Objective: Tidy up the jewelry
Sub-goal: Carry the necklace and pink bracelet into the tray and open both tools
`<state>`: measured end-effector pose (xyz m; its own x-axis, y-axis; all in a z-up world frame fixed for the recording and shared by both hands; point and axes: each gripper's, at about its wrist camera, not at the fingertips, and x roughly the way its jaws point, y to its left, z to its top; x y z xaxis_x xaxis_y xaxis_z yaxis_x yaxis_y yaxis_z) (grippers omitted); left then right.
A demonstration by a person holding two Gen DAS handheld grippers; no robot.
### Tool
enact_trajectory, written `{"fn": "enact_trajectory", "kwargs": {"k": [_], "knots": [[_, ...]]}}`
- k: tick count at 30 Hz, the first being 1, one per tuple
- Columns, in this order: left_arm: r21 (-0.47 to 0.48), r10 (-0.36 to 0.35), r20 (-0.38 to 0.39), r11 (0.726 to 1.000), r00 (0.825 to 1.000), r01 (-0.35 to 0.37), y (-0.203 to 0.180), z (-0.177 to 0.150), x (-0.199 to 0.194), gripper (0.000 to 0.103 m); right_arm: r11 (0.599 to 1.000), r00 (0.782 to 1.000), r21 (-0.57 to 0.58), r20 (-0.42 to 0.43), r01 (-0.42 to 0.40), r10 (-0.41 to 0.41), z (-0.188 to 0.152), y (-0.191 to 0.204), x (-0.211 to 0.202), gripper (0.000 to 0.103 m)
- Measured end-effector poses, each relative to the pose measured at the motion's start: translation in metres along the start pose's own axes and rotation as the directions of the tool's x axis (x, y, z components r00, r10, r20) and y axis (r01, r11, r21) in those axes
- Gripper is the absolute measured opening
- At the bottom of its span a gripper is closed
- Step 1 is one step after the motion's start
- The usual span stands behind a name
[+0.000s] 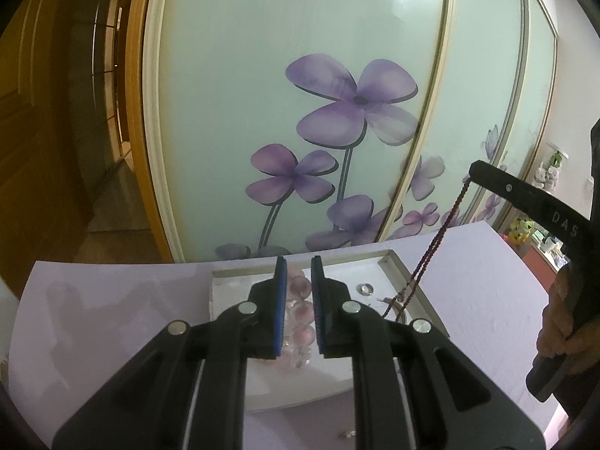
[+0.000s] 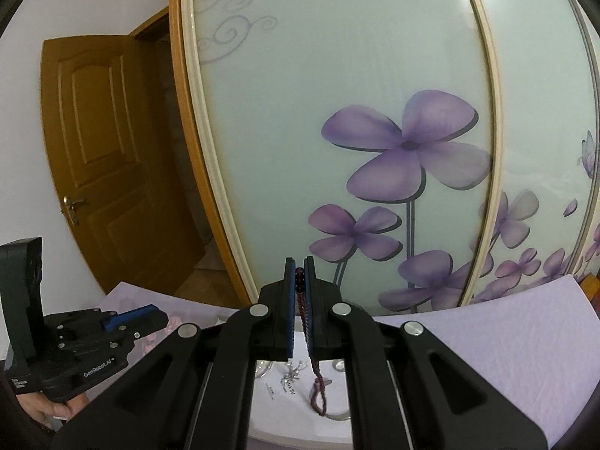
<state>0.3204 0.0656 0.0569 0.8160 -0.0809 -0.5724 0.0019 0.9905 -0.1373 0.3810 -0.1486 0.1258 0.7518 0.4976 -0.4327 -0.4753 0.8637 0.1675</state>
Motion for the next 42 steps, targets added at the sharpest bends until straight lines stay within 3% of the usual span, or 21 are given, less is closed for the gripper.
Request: {"fn": "enact_trajectory", "kwargs": {"k": [5,7,8,9,18,29,38,40,42], "knots": [[-0.002,-0.002,-0.012,1.000,1.000,0.002,-0.001,-0.001,0.004,0.013,1.000,0.999,-0.004,-0.043,0.018,-0.019,-0.012,-0.004,0.009,0.009],[-0.002,-0.003,-0.016,1.000,1.000,0.003,-0.001,-0.001,0.006,0.013,1.000,0.998,0.003,-0.060,0.021,-0.021,-0.017,-0.007,0.011,0.031],[-0.001,-0.004,-0.018,1.000,1.000,0.004,-0.001,-0.001,0.006,0.013,1.000,0.998,0.008,-0.063,0.025,-0.024,-0.020,-0.008,0.010,0.049],[-0.001,-0.005,-0.021,1.000,1.000,0.005,-0.001,-0.002,0.007,0.013,1.000,0.998,0.016,-0.060,0.027,-0.026,-0.022,-0.010,0.008,0.055],[-0.002,-0.008,-0.044,1.000,0.999,0.008,-0.004,-0.004,0.022,0.013,0.998,0.995,0.031,-0.079,0.057,-0.055,-0.042,-0.020,-0.001,0.055],[-0.008,-0.013,-0.100,1.000,0.995,0.012,-0.013,-0.013,0.057,0.013,0.987,0.976,0.084,-0.183,0.134,-0.117,-0.087,-0.040,-0.002,0.055],[-0.023,-0.007,-0.133,1.000,0.991,0.004,-0.014,-0.020,0.073,0.013,0.986,0.970,0.093,-0.212,0.140,-0.118,-0.098,-0.041,0.001,0.056],[-0.032,-0.005,-0.126,0.999,0.992,0.001,-0.012,-0.020,0.073,0.016,0.987,0.970,0.088,-0.214,0.138,-0.117,-0.098,-0.040,0.002,0.056],[-0.040,-0.005,-0.115,0.999,0.993,0.000,-0.010,-0.020,0.069,0.042,0.987,0.970,0.083,-0.213,0.136,-0.115,-0.098,-0.038,0.001,0.057]]}}
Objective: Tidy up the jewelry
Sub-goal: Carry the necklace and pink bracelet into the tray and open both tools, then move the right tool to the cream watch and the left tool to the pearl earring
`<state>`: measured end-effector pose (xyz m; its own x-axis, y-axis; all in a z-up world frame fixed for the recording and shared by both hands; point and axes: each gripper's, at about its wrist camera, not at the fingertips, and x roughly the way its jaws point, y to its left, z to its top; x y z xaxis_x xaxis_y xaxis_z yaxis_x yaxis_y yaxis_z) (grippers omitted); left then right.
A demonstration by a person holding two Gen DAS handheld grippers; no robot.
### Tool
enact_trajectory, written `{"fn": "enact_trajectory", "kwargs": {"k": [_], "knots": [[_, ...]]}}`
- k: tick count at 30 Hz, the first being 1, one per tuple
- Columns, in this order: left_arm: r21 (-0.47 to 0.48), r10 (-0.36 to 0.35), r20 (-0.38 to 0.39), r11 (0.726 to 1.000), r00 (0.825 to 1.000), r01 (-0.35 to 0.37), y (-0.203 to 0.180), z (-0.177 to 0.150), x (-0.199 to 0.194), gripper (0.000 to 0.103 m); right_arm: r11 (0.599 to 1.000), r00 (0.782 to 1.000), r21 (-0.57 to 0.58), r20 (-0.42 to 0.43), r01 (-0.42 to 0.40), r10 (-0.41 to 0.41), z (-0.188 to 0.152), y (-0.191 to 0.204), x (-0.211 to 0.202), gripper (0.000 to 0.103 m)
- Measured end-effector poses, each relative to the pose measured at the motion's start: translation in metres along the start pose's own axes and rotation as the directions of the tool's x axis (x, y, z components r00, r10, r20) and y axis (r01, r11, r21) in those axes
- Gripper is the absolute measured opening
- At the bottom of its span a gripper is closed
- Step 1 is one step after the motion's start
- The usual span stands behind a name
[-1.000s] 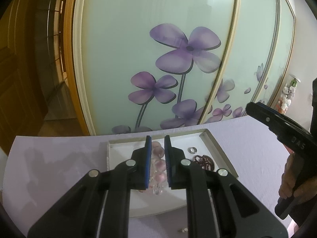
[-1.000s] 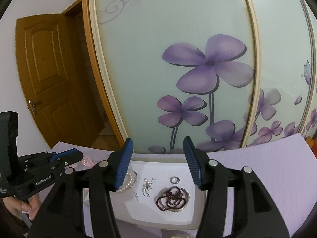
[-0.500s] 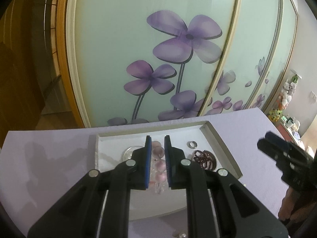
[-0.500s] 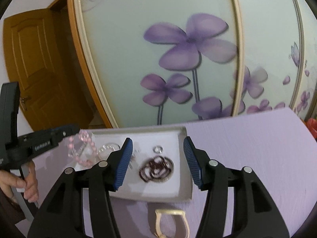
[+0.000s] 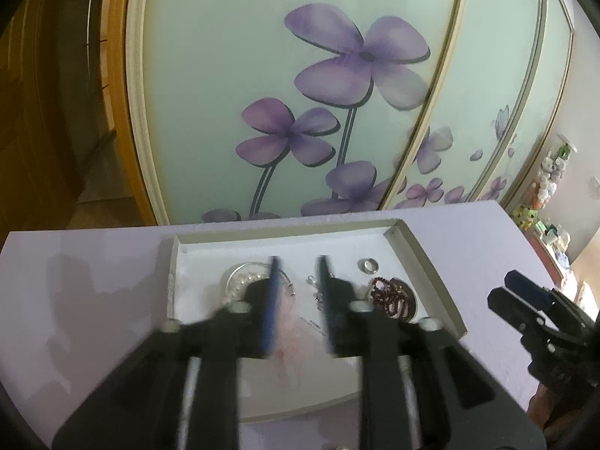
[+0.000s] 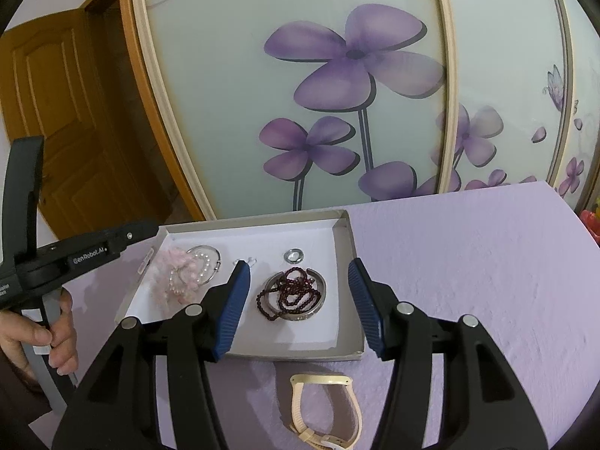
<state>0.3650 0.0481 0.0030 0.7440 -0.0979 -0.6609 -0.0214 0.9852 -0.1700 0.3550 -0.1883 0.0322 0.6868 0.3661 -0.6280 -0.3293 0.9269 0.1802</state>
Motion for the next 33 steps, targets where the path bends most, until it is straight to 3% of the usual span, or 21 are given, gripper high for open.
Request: {"fn": "enact_trajectory", "kwargs": {"k": [11,21,33], "knots": [[-0.049,0.023,0.084,0.999,0.996,-0.019,0.017,-0.007,-0.037,0.065,1.000,1.000,0.005,0.009,-0.006,0.006,-0.005,0.001,-0.009,0.059],[-0.068,0.099,0.158,0.994,0.983,-0.089,0.030,-0.042,-0.086,0.091,1.000,1.000,0.014,-0.002,0.006,-0.006,-0.022,-0.002,-0.026,0.068],[-0.032,0.126,0.174,0.992,0.977,-0.123,0.033,-0.093,-0.114,0.101,0.998,0.996,0.045,-0.079,0.045,-0.041,-0.063,-0.016,-0.031,0.087]]}}
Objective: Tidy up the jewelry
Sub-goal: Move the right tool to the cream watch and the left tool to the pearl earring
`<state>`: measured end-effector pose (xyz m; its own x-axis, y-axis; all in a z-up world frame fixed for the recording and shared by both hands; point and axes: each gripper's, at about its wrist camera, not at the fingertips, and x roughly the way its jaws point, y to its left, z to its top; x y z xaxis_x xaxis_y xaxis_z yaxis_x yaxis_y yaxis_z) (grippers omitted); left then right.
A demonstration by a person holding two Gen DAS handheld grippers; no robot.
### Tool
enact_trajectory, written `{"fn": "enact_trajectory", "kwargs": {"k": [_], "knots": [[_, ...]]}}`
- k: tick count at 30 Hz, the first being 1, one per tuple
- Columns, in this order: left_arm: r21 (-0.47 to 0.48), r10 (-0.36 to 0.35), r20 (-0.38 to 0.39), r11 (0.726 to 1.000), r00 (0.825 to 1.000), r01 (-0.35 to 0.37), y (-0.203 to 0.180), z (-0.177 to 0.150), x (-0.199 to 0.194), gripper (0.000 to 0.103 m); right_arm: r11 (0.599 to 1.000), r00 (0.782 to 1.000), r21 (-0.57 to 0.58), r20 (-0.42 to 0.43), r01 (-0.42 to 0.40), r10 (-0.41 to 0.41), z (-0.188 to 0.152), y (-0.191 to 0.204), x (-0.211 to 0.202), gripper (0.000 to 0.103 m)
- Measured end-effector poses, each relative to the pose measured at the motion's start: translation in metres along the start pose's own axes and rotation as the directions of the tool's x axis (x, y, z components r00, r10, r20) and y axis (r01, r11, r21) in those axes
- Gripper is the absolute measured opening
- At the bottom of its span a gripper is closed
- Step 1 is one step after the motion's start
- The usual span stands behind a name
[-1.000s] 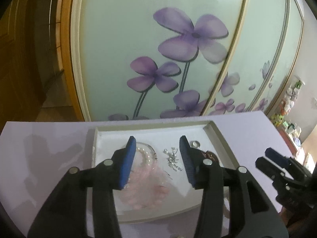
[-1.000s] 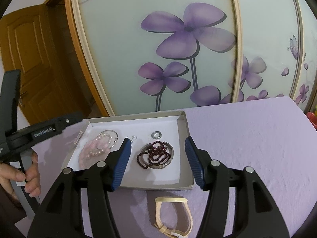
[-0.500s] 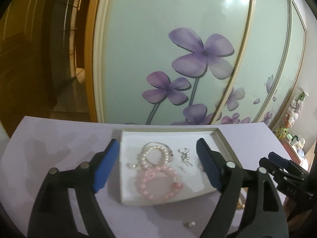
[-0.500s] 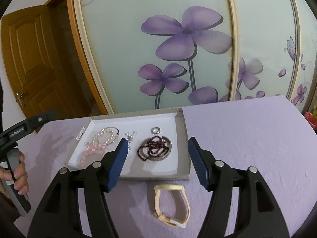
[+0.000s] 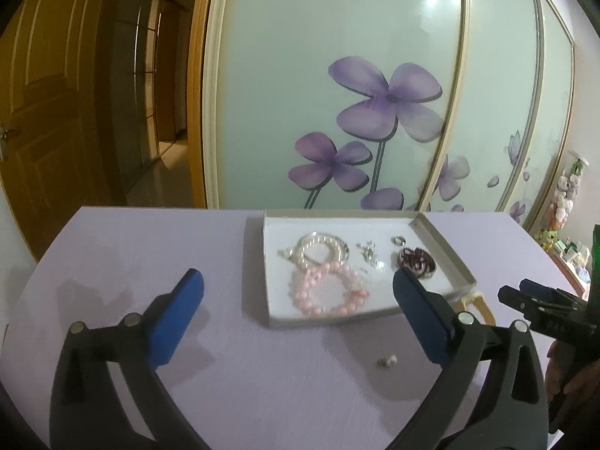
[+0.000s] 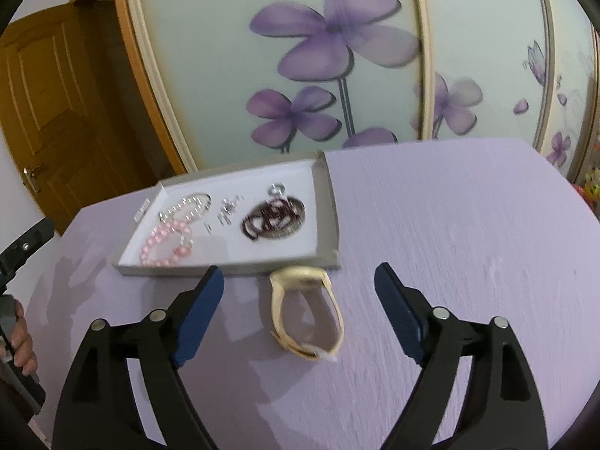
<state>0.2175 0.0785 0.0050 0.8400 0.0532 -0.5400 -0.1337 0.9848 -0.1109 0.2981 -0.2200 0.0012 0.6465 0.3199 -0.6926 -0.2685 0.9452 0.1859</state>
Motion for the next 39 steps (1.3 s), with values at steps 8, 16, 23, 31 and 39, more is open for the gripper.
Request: {"fn": "enact_trajectory", "kwargs": {"k": [8,16,23,31,39], "knots": [[-0.062,-0.012,-0.060,0.998,0.998,0.008,0.007,-0.024,0.003,0.101,1.000,0.998,-0.018,-0.059,0.019,-0.020,-0.016,0.003,0.015,0.093],[-0.079,-0.002,-0.079,0.997,0.997,-0.004,0.010,-0.032,0.006,0.101,0.999,0.997,-0.025,-0.076,0.030,-0.032,-0.021,0.005,0.022,0.093],[-0.079,-0.002,-0.086,0.997,0.996,-0.004,0.009,-0.034,0.008,0.101,0.999,0.993,-0.022,-0.108,0.049,-0.051,-0.022,0.004,0.032,0.093],[-0.075,-0.019,-0.103,0.997,0.994,0.011,0.005,-0.038,0.012,0.101,0.997,0.984,-0.028,-0.166,0.066,-0.070,-0.020,0.005,0.050,0.093],[-0.064,-0.034,-0.131,0.998,0.991,0.026,-0.003,-0.044,0.015,0.101,0.995,0.980,-0.045,-0.178,0.084,-0.091,-0.020,0.007,0.060,0.082]]}}
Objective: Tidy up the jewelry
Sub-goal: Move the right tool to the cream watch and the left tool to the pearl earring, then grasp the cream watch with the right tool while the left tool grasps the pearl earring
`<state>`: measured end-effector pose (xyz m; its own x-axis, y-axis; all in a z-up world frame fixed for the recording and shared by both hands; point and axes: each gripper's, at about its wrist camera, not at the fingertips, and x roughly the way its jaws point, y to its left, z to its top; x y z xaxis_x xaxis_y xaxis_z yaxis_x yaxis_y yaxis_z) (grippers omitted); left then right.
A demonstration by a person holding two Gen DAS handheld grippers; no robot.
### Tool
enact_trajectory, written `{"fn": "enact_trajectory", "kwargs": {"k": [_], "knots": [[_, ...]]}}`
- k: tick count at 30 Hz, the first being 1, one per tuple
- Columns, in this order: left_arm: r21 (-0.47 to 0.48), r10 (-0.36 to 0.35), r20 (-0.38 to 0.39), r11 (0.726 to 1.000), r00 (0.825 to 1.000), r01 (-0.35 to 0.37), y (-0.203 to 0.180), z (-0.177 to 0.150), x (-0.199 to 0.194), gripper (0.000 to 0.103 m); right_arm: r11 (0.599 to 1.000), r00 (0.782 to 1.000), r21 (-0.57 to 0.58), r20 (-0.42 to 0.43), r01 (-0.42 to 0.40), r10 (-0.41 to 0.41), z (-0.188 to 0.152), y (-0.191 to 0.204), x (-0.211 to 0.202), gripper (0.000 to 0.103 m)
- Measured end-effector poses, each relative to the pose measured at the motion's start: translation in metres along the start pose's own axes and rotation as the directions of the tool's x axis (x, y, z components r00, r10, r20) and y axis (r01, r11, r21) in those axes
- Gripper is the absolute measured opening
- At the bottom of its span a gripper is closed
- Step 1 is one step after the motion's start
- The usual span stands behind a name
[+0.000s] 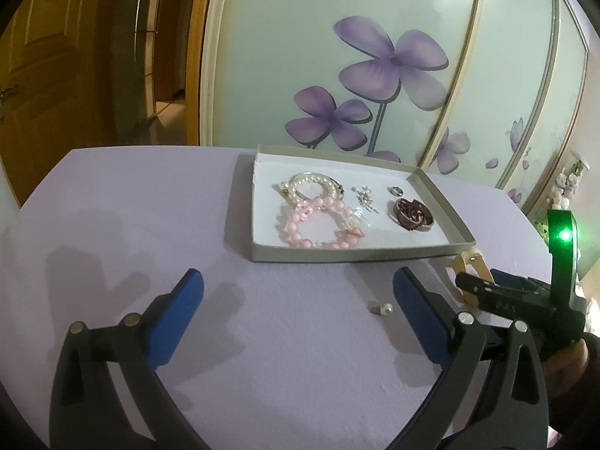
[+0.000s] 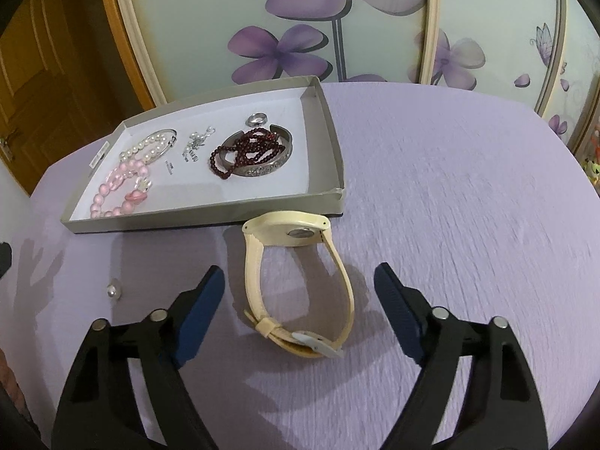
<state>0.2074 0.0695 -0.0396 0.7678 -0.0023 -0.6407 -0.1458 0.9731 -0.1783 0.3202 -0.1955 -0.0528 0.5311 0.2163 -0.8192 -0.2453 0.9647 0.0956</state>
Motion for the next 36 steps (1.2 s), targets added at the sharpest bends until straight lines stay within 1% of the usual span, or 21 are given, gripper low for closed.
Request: {"fn": "enact_trajectory", "kwargs": {"k": [1,2,3,4,5,6,9,11,16,17,18,19,21,22,24,27,30,31,34,35,36], "knots": [[0.003,-0.003,-0.003,1.000,1.000,0.003,-0.001,-0.001,0.001,0.101,1.000,1.000,-0.002,0.000,0.001,-0.001,0.000,0.000,0.001,0.081],[0.009,-0.007,-0.008,1.000,1.000,0.007,-0.004,-0.002,0.001,0.101,1.000,1.000,-0.005,-0.001,0.002,-0.002,0.000,0.000,0.002,0.073],[0.013,-0.009,-0.011,1.000,1.000,0.009,-0.005,-0.002,0.002,0.101,1.000,1.000,-0.010,-0.003,0.001,-0.001,0.000,0.001,0.003,0.052],[0.021,-0.013,-0.017,1.000,1.000,0.013,-0.008,-0.003,0.003,0.101,1.000,1.000,-0.015,-0.015,-0.007,0.007,-0.001,0.001,0.006,0.047],[0.027,-0.016,-0.022,0.999,1.000,0.017,-0.010,-0.004,0.004,0.101,1.000,1.000,-0.013,-0.009,-0.009,0.009,-0.001,0.000,0.005,0.040],[0.034,-0.019,-0.026,0.999,0.999,0.020,-0.012,-0.004,0.005,0.101,1.000,1.000,-0.002,-0.009,-0.020,0.020,-0.002,-0.001,0.004,0.039],[0.057,-0.028,-0.048,0.998,0.998,0.031,-0.020,-0.007,0.011,0.101,0.998,0.999,0.028,0.004,-0.051,0.051,-0.002,-0.004,-0.002,0.037],[0.069,-0.034,-0.069,0.997,0.997,0.039,-0.026,-0.009,0.017,0.101,0.997,0.997,0.039,0.029,-0.067,0.066,-0.002,-0.005,-0.009,0.037],[0.111,-0.047,-0.125,0.992,0.991,0.061,-0.048,-0.015,0.037,0.100,0.994,0.995,0.070,0.060,-0.082,0.078,0.002,-0.009,-0.021,0.037],[0.120,-0.049,-0.139,0.991,0.989,0.066,-0.052,-0.017,0.042,0.098,0.994,0.995,0.074,0.062,-0.084,0.080,0.002,-0.011,-0.023,0.037],[0.129,-0.052,-0.154,0.989,0.987,0.072,-0.056,-0.019,0.046,0.093,0.993,0.995,0.080,0.063,-0.087,0.082,0.003,-0.012,-0.024,0.037],[0.138,-0.049,-0.171,0.988,0.984,0.073,-0.059,-0.021,0.051,0.091,0.992,0.994,0.085,0.063,-0.090,0.084,0.004,-0.013,-0.024,0.037],[0.150,-0.036,-0.195,0.986,0.980,0.066,-0.064,-0.024,0.059,0.079,0.991,0.994,0.092,0.061,-0.093,0.088,0.004,-0.014,-0.025,0.037],[0.152,-0.027,-0.209,0.987,0.978,0.060,-0.066,-0.026,0.064,0.076,0.991,0.994,0.094,0.060,-0.094,0.089,0.004,-0.014,-0.025,0.037],[0.147,-0.022,-0.223,0.988,0.974,0.056,-0.067,-0.027,0.070,0.066,0.991,0.994,0.098,0.057,-0.095,0.090,0.004,-0.014,-0.025,0.037],[0.153,-0.015,-0.227,0.987,0.974,0.051,-0.070,-0.028,0.073,0.059,0.989,0.994,0.106,0.050,-0.100,0.095,0.003,-0.016,-0.023,0.037],[0.171,-0.013,-0.227,0.984,0.974,0.053,-0.076,-0.028,0.074,0.056,0.988,0.994,0.112,0.044,-0.102,0.097,0.003,-0.016,-0.022,0.038],[0.176,-0.012,-0.226,0.983,0.974,0.053,-0.079,-0.028,0.075,0.051,0.988,0.994,0.114,0.043,-0.102,0.097,0.003,-0.017,-0.022,0.038],[0.194,-0.003,-0.217,0.980,0.976,0.046,-0.085,-0.028,0.078,0.033,0.988,0.994,0.118,0.041,-0.103,0.099,0.003,-0.017,-0.022,0.038],[0.196,-0.003,-0.217,0.980,0.976,0.047,-0.086,-0.027,0.078,0.021,0.987,0.994,0.119,0.041,-0.103,0.099,0.003,-0.017,-0.021,0.038],[0.196,-0.009,-0.217,0.979,0.976,0.053,-0.087,-0.027,0.078,0.021,0.987,0.994,0.121,0.042,-0.104,0.100,0.003,-0.017,-0.022,0.038]]}}
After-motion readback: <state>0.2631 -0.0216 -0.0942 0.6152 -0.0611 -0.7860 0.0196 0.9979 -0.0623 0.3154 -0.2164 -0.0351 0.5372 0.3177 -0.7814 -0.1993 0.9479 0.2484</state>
